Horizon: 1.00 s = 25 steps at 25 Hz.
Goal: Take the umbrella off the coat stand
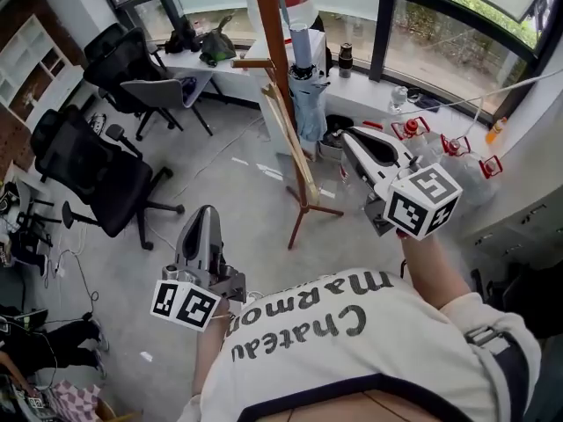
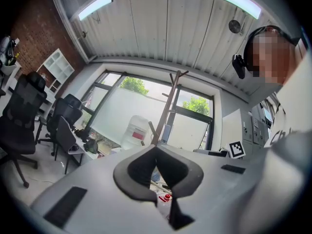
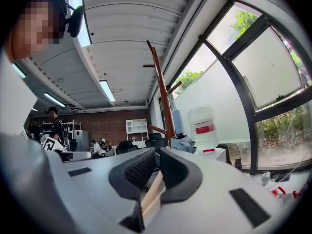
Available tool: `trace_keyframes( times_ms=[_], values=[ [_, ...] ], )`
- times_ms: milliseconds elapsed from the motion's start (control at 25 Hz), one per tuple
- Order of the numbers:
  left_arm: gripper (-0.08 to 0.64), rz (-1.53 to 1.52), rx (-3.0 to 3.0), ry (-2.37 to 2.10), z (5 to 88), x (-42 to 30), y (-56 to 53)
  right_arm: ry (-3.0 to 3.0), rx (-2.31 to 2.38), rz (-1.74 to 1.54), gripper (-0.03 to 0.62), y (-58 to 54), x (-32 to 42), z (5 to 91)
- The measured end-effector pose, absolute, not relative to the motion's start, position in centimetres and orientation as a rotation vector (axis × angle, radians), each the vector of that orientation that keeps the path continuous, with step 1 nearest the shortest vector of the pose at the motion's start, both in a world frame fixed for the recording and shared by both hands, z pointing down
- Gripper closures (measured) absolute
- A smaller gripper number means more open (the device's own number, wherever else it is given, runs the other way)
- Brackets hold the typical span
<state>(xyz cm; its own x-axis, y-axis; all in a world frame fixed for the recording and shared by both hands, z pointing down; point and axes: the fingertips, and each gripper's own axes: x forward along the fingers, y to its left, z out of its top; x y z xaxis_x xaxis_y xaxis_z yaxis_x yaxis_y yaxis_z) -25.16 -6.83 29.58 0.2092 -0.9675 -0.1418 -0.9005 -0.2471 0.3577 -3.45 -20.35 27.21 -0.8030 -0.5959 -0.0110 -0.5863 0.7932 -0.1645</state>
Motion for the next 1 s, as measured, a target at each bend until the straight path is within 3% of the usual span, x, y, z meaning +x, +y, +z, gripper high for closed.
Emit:
trace_keyframes(
  times_ms=[360, 440, 480, 1000],
  values=[
    [0.537, -0.515, 2.209, -1.874, 30.1, -27.0, -10.9, 2.914, -0.854, -0.335, 0.535, -26.6, -5.4, 28.1],
    [0.537, -0.516, 2.187, -1.891, 30.5, -27.4, -11.4, 2.913, -0.829, -0.311, 0.394, -27.8, -5.9, 27.5],
    [0.536, -0.515, 2.177, -1.899, 30.6, -27.6, -11.6, 2.914, -0.821, -0.296, 0.38, -28.4, -6.1, 27.3],
    [0.537, -0.532, 2.042, -2.074, 30.6, -30.9, -10.7, 2.917, -0.699, -0.233, 0.38, -32.1, -8.6, 25.3]
  ],
)
